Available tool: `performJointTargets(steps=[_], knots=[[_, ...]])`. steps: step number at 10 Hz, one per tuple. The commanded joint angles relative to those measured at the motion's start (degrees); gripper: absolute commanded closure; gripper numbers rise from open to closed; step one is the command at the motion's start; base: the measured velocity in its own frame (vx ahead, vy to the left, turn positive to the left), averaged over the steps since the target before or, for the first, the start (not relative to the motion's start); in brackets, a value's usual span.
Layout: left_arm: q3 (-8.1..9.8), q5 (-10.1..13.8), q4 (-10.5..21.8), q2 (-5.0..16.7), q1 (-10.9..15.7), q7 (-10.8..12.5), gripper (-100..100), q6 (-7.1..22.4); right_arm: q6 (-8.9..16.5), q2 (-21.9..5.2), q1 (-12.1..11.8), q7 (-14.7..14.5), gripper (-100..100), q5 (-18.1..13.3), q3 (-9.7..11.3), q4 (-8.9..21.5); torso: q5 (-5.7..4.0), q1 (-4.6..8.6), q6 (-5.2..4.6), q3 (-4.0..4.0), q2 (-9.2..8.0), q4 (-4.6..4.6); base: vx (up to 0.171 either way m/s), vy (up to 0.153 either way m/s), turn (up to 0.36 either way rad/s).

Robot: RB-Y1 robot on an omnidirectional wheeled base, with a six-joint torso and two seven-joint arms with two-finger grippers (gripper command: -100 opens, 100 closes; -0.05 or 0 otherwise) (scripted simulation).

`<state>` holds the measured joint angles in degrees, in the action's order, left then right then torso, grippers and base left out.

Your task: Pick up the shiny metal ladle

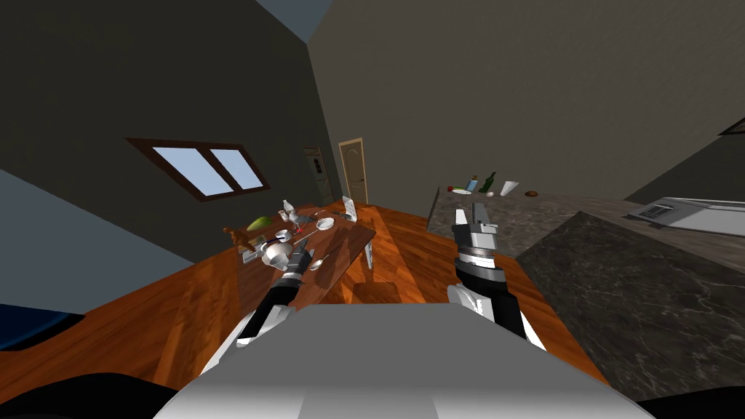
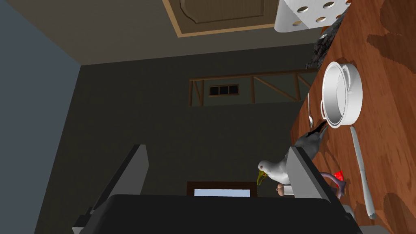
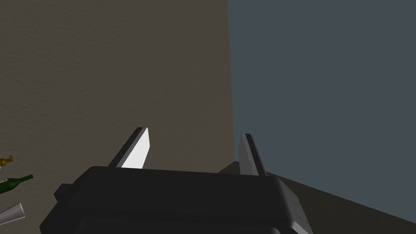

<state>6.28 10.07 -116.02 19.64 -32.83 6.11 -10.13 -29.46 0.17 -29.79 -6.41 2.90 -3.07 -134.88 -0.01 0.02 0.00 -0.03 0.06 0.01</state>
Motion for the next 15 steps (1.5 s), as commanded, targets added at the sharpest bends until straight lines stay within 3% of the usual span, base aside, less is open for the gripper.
performJointTargets(steps=[1,2,5,6,7,8,11,12,13,14,15], knots=[[0.64,1.8,2.0,2.0,0.3,2.2,-100,2.9,0.0,0.0,0.0,0.0,0,0.0,0.0,0.0,0.00,0.00,0.00,0.00,0.00,0.00,0.013,-0.016,-0.061],[0.64,1.8,2.0,2.0,0.3,2.2,-100,3.2,0.0,0.0,0.0,0.0,0,0.0,0.0,0.0,0.00,0.00,-0.01,-0.01,0.02,0.00,0.014,-0.014,-0.035],[1.40,4.9,5.2,5.2,0.2,6.0,-100,8.1,0.0,0.0,0.0,0.0,0,0.0,0.0,0.0,-0.01,0.05,0.00,-0.02,0.03,0.01,0.020,-0.027,-0.059],[1.40,4.9,5.2,5.2,0.2,6.0,-100,8.7,0.0,0.0,0.0,0.0,0,0.0,0.0,0.0,-0.01,0.07,-0.01,-0.03,0.04,0.01,0.021,-0.027,-0.032],[1.75,6.6,7.0,6.7,0.1,8.0,-100,10.3,0.0,0.0,0.0,0.0,0,0.0,0.0,0.0,-0.01,0.07,0.00,-0.03,0.05,0.01,0.023,-0.039,-0.086],[1.75,6.6,7.0,6.7,0.1,8.0,-100,11.5,0.0,0.0,0.0,0.0,0,0.0,0.0,0.0,-0.02,0.10,-0.01,-0.03,0.04,0.01,0.023,-0.033,-0.029],[2.41,10.0,10.5,9.7,-0.1,12.0,-100,16.5,0.0,0.0,0.0,0.0,0,0.0,0.0,0.0,-0.02,0.11,0.01,-0.02,0.03,0.01,0.022,-0.041,-0.062],[2.41,10.0,10.5,9.7,-0.1,12.0,-100,17.3,0.0,0.0,0.0,0.0,0,0.0,0.0,0.0,-0.03,0.12,0.00,-0.03,0.05,0.01,0.024,-0.039,-0.034],[2.74,11.7,12.3,11.1,-0.2,14.0,-100,19.2,0.0,0.0,0.0,0.0,0,0.0,0.0,0.0,-0.02,0.11,0.01,-0.03,0.05,0.01,0.038,-0.047,-0.073],[2.74,11.7,12.3,11.1,-0.2,14.0,-100,20.2,0.0,0.0,0.0,0.0,0,0.0,0.0,0.0,-0.03,0.14,-0.01,-0.05,0.09,0.02,0.029,-0.033,-0.043],[3.06,13.4,14.2,12.6,-0.3,16.0,-100,22.5,0.0,0.0,0.0,0.0,0,0.0,0.0,0.0,-0.02,0.10,0.00,-0.05,0.07,0.02,0.027,-0.034,-0.078]])
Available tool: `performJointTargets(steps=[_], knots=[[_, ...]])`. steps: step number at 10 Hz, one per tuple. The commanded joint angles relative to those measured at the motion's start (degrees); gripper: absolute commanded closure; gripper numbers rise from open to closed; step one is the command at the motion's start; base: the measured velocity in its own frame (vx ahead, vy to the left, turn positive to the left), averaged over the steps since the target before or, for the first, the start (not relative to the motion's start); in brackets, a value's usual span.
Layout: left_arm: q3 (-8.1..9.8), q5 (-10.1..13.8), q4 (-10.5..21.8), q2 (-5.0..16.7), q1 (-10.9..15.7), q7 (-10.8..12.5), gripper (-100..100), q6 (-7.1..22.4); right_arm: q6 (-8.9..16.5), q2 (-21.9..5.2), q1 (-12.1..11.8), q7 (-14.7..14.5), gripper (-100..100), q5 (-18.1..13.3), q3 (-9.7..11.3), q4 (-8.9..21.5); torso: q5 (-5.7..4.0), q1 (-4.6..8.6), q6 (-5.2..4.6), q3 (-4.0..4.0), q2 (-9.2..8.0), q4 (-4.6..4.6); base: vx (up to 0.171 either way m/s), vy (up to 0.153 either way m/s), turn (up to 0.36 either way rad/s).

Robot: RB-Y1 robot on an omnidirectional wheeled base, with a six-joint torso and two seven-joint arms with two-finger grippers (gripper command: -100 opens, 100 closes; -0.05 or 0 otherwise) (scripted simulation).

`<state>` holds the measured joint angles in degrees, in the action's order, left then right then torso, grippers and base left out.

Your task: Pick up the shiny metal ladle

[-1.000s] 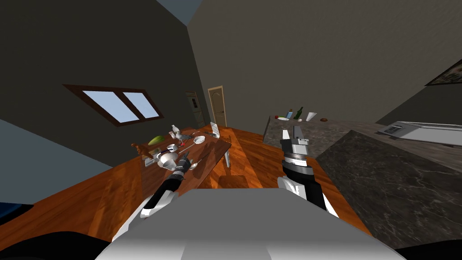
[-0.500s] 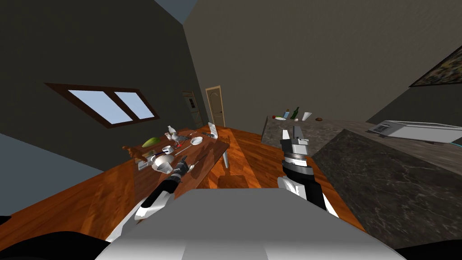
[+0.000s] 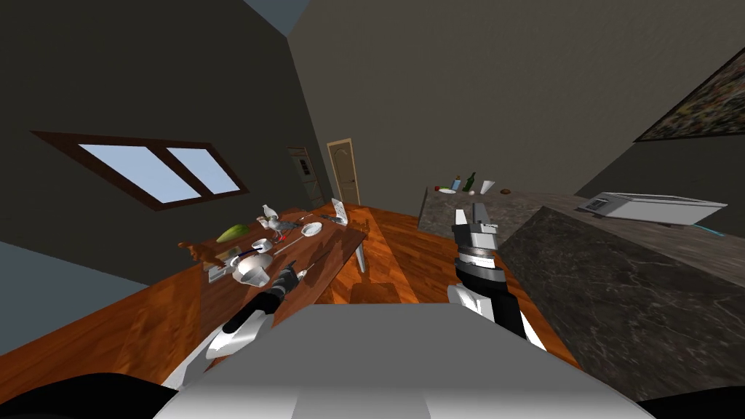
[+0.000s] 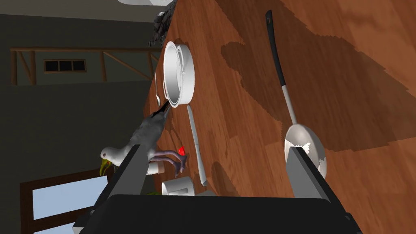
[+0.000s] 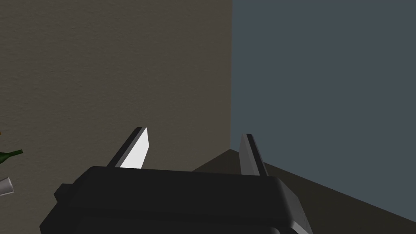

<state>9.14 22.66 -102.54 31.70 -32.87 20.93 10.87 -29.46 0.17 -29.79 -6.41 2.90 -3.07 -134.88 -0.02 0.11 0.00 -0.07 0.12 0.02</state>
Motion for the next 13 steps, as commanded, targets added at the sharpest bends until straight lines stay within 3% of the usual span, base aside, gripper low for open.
performJointTargets(steps=[1,2,3,6,7,8,11,13], knots=[[0.20,0.8,0.7,0.5,-0.2,1.1,-100,2.1,0.0,0.0,0.0,0.0,0,0.0,0.0,0.0,0.00,0.00,0.00,0.00,0.00,0.00,0.023,-0.023,-0.036],[0.52,2.4,2.5,1.9,-0.3,3.1,-100,4.4,0.0,0.0,0.0,0.0,0,0.0,0.0,0.0,0.00,-0.02,0.01,0.01,-0.02,0.00,0.032,-0.024,-0.074],[0.52,2.4,2.5,1.9,-0.3,3.1,-100,5.0,0.0,0.0,0.0,0.0,0,0.0,0.0,0.0,0.00,-0.03,0.01,0.00,-0.01,0.00,0.029,-0.019,-0.036],[1.08,5.7,6.2,4.7,-0.4,7.0,-100,9.9,0.0,0.0,0.0,0.0,0,0.0,0.0,0.0,0.02,-0.07,0.01,0.00,0.01,0.00,0.036,-0.013,-0.061],[1.08,5.7,6.2,4.7,-0.4,7.0,-100,10.7,0.0,0.0,0.0,0.0,0,0.0,0.0,0.0,0.02,-0.08,0.01,-0.02,0.03,0.01,0.040,-0.005,-0.037],[1.32,7.2,8.1,6.0,-0.5,8.8,-100,12.5,0.0,0.0,0.0,0.0,0,0.0,0.0,0.0,0.02,-0.09,0.01,-0.02,0.03,0.01,0.049,0.003,-0.094],[1.53,8.7,9.8,7.2,-0.6,10.6,-100,16.0,0.0,0.0,0.0,0.0,0,0.0,0.0,0.0,0.02,-0.13,0.00,-0.06,0.10,0.02,0.051,0.001,-0.047],[1.90,11.6,12.9,9.4,-0.6,13.8,-100,19.9,0.0,0.0,0.0,0.0,0,0.0,0.0,0.0,0.02,-0.13,0.01,-0.05,0.09,0.02,0.070,0.009,-0.088]])
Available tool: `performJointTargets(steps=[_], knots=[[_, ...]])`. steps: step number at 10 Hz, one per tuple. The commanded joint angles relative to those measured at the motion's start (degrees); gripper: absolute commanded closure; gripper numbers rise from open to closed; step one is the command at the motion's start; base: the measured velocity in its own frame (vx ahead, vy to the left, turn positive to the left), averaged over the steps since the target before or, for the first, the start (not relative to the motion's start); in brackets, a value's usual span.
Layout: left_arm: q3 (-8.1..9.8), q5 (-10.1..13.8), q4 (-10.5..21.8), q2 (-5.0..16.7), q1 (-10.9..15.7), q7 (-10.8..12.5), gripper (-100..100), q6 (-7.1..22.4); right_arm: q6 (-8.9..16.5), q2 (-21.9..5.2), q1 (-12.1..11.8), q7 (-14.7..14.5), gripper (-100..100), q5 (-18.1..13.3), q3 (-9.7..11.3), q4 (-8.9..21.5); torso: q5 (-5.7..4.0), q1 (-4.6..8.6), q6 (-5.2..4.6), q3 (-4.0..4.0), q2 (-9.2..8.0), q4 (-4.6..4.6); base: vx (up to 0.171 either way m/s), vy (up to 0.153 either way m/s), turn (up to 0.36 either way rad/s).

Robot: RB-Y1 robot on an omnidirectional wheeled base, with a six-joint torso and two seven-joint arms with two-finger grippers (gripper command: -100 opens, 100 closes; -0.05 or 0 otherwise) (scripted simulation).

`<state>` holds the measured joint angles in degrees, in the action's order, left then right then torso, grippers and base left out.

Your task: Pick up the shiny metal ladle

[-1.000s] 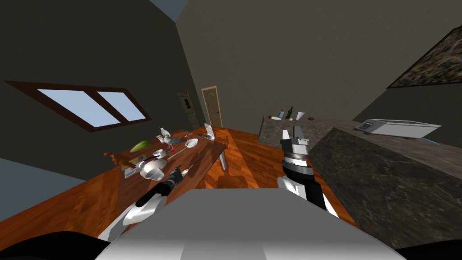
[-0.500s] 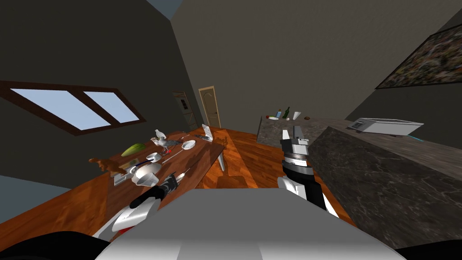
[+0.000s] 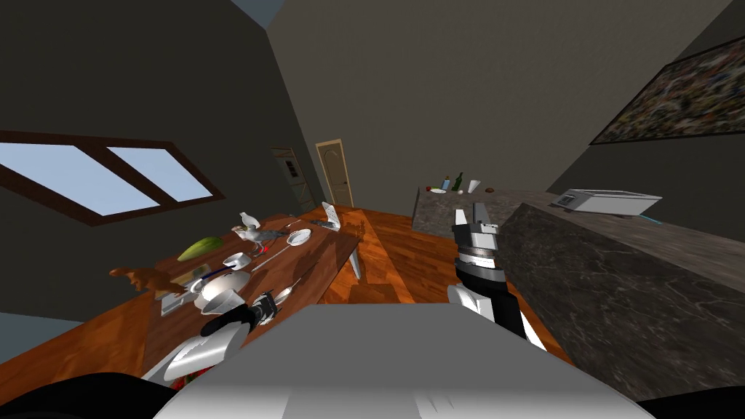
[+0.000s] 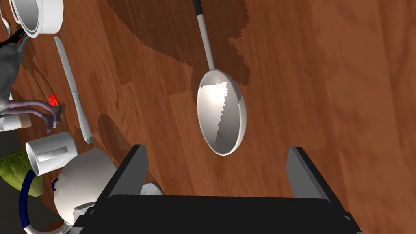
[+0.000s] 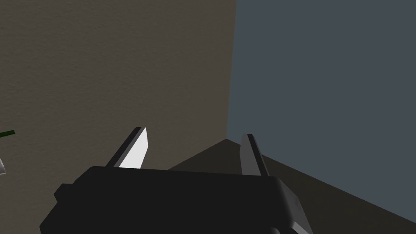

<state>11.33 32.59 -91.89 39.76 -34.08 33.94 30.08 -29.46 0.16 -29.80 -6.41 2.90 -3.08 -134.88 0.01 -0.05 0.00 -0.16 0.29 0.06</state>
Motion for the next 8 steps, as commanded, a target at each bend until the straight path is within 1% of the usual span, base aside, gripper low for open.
performJointTargets(steps=[1,2,4,5,7,8], knots=[[-0.30,1.7,2.6,1.3,0.6,0.8,-100,1.8,0.0,0.0,0.0,0.0,0,0.0,0.0,0.0,0.00,0.00,0.00,0.00,0.00,0.00,0.070,0.015,-0.043],[-0.11,3.0,4.2,2.2,0.5,2.3,-100,4.1,0.0,0.0,0.0,0.0,0,0.0,0.0,0.0,0.00,-0.01,0.02,0.00,-0.02,0.00,0.061,0.000,-0.056],[0.29,5.5,7.0,3.8,0.6,4.9,-100,7.8,0.0,0.0,0.0,0.0,0,0.0,0.0,0.0,-0.02,0.11,-0.01,-0.05,0.10,0.02,0.125,-0.022,-0.111],[0.29,5.5,7.0,3.8,0.6,4.9,-100,8.5,0.0,0.0,0.0,0.0,0,0.0,0.0,0.0,-0.03,0.12,0.01,-0.11,0.19,0.05,0.098,0.002,-0.023],[0.66,7.8,9.6,4.8,0.7,7.1,-100,12.0,0.0,0.0,0.0,0.0,0,0.0,0.0,0.0,-0.02,0.09,0.00,-0.05,0.08,0.02,0.107,-0.014,-0.084],[0.66,7.8,9.6,4.8,0.7,7.1,-100,12.3,0.0,0.0,0.0,0.0,0,0.0,0.0,0.0,-0.02,0.14,0.00,-0.10,0.16,0.04,0.097,-0.007,-0.028]])
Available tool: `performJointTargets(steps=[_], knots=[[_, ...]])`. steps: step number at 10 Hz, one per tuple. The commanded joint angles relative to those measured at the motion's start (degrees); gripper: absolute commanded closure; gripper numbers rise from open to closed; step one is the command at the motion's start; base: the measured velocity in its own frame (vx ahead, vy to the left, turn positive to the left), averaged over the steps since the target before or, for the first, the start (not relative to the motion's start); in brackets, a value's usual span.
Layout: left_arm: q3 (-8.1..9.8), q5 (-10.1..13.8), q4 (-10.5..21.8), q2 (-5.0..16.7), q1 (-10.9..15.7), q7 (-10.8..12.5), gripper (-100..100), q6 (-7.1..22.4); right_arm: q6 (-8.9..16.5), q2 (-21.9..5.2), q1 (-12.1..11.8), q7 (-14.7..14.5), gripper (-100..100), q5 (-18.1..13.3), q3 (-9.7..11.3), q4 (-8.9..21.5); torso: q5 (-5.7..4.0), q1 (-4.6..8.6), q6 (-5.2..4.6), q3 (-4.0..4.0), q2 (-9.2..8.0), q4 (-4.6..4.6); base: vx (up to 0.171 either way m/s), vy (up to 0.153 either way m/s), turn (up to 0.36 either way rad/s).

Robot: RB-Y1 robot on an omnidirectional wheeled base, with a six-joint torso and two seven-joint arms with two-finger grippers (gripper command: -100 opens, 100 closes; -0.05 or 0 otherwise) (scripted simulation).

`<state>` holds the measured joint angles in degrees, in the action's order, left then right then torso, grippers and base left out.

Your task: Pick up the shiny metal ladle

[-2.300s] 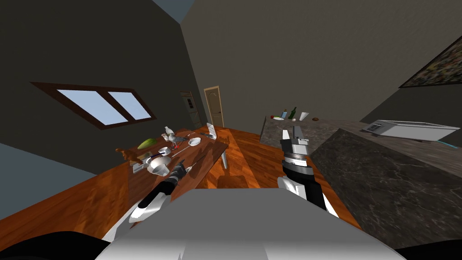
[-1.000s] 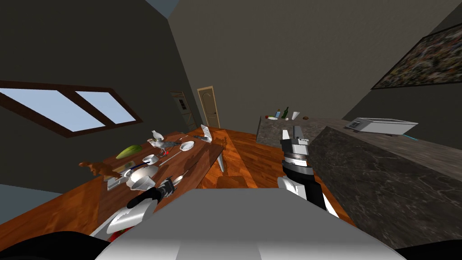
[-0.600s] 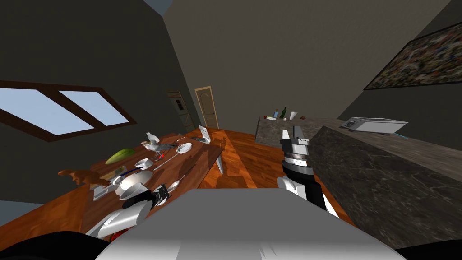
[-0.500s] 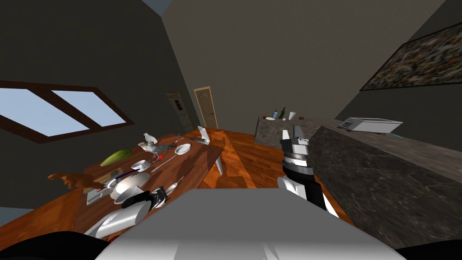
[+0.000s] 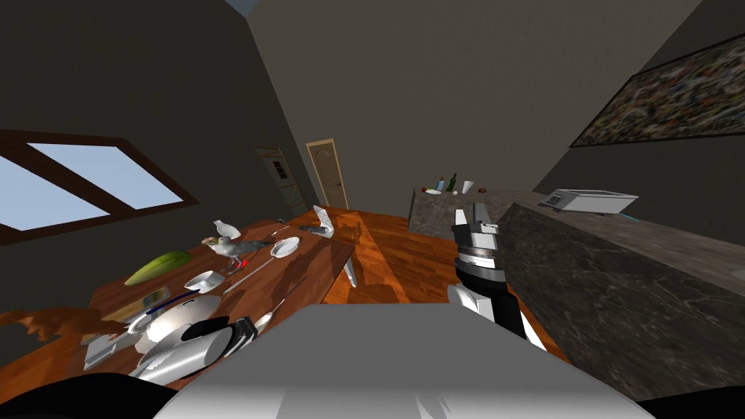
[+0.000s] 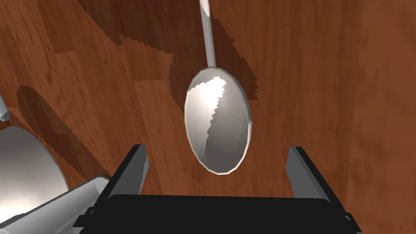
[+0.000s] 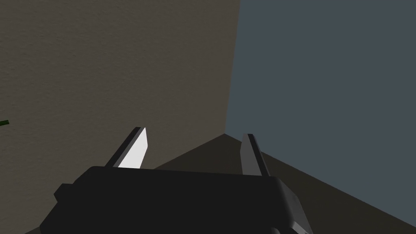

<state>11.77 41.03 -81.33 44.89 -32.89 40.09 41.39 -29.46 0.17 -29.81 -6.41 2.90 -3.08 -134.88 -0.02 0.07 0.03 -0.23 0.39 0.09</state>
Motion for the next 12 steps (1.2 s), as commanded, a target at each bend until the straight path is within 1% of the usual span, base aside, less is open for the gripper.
performJointTargets(steps=[1,3,5,7,8,9,10,12], knots=[[0.36,0.3,0.1,0.0,-0.5,1.9,-100,2.6,0.0,0.0,0.0,0.0,0,0.0,0.0,0.0,0.00,0.00,0.00,0.00,0.00,0.00,0.093,-0.008,-0.063],[0.53,2.1,2.2,0.4,-0.3,3.3,-100,5.5,0.0,0.0,0.0,0.0,0,0.0,0.0,0.0,0.00,0.00,-0.03,-0.03,0.07,0.01,0.143,-0.006,-0.093],[0.56,3.5,3.8,0.5,-0.1,4.3,-100,7.7,0.0,0.0,0.0,0.0,0,0.0,0.0,0.0,0.01,0.02,-0.03,-0.14,0.25,0.05,0.180,-0.009,-0.069],[0.19,4.8,5.5,-0.2,0.0,5.0,-100,9.6,0.0,0.0,0.0,0.0,0,0.0,0.0,0.0,0.02,-0.05,-0.02,-0.14,0.23,0.05,0.156,0.025,-0.082],[0.27,4.1,4.8,-0.1,0.0,4.9,-100,8.8,0.0,0.0,0.0,0.0,0,0.0,0.0,0.0,0.03,-0.13,-0.02,-0.13,0.23,0.05,0.075,0.023,-0.024],[0.25,4.1,4.8,-0.1,0.0,5.1,0,9.1,0.0,0.0,0.0,0.0,0,0.0,0.0,0.0,0.03,-0.09,0.00,0.00,-0.02,0.01,0.014,0.004,0.002],[-0.02,3.3,6.6,-1.5,0.9,4.1,-100,7.9,0.0,0.0,0.0,0.0,0,0.0,0.0,0.0,0.01,-0.03,0.01,0.13,-0.24,-0.05,0.015,0.026,0.005],[-0.29,2.5,8.4,-2.8,1.8,3.2,-100,6.6,0.0,0.0,0.0,0.0,0,0.0,0.0,0.0,0.04,-0.13,0.01,0.20,-0.35,-0.08,0.009,0.039,0.003]])
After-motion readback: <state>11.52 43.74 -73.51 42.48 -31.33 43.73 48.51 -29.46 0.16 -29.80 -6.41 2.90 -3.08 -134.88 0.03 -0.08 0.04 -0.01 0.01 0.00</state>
